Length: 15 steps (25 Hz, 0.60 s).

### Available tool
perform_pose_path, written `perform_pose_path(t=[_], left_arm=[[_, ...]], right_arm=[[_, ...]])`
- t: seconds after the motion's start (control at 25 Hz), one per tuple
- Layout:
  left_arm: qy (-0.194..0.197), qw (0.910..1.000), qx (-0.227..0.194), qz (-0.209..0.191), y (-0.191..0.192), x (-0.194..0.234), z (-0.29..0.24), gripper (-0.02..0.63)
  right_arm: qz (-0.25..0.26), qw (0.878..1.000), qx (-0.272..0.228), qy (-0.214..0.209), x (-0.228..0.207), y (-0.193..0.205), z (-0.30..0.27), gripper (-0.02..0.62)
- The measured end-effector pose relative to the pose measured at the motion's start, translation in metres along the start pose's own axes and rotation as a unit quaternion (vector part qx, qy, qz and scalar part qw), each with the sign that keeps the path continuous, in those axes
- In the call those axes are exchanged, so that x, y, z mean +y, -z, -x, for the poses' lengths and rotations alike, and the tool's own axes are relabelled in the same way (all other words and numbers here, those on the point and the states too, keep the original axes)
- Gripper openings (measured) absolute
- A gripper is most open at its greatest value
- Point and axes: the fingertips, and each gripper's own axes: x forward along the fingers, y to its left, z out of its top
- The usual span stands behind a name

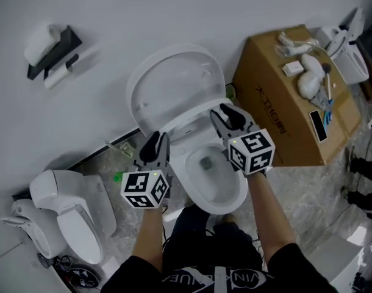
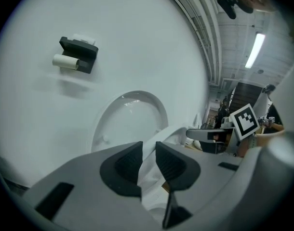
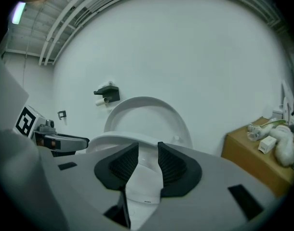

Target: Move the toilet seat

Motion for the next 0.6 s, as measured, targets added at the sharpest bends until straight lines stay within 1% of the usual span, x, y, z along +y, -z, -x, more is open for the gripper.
perform_pose_path(t=[0.16, 0.6], left_arm=[[0.007, 1.0000, 0.001, 0.002, -0.009, 0.015, -0.014, 0.084], [-0.002, 1.0000, 0.001, 0.000, -0.024, 0.045, -0.044, 0.080]], right_arm=[[0.000, 1.000, 0.002, 0.005, -0.003, -0.008, -0.021, 0.130], [0.003, 1.000, 0.005, 0.012, -0.010, -0.021, -0.065, 0.129]])
